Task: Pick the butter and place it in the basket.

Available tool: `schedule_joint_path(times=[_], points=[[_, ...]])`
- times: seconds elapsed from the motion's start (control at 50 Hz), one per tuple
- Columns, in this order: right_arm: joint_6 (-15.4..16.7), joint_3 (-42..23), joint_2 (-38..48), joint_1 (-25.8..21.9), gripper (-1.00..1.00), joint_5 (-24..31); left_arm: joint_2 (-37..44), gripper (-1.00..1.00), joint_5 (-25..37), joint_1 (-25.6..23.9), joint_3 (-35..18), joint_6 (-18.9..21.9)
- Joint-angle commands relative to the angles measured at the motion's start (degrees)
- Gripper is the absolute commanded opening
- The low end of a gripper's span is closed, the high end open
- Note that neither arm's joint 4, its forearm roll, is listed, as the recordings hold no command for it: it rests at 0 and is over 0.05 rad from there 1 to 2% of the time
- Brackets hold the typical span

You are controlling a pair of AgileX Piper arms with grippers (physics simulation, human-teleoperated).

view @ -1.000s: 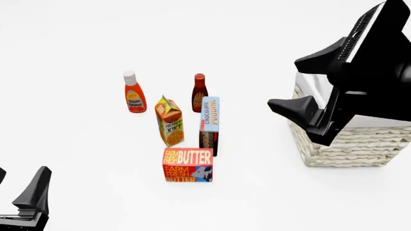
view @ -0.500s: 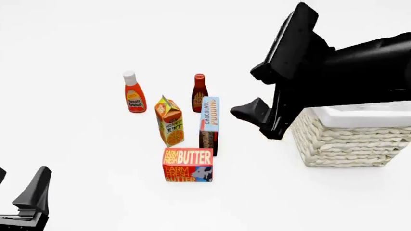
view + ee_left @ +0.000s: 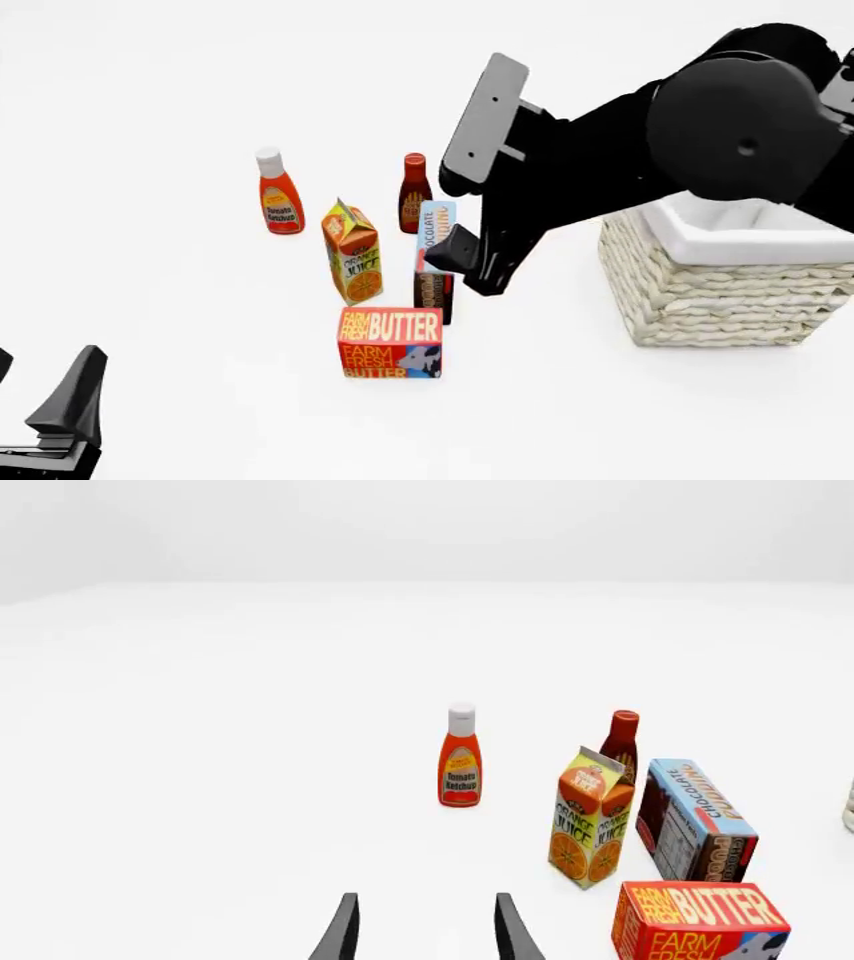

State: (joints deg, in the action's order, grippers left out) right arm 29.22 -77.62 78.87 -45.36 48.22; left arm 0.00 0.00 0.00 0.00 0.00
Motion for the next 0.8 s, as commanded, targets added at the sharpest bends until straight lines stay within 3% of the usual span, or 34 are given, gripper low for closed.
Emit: schedule_joint_path(times=[0.02, 0.8], points=[[-0.27, -1.18, 3.10, -0.74, 1.00, 0.01, 0.00, 1.00, 0.00, 0.00, 0.00, 0.00], [-1.13, -2.07, 9.71, -2.60, 1.00, 0.98, 0.00, 1.00, 0.00, 0.00, 0.00, 0.00]])
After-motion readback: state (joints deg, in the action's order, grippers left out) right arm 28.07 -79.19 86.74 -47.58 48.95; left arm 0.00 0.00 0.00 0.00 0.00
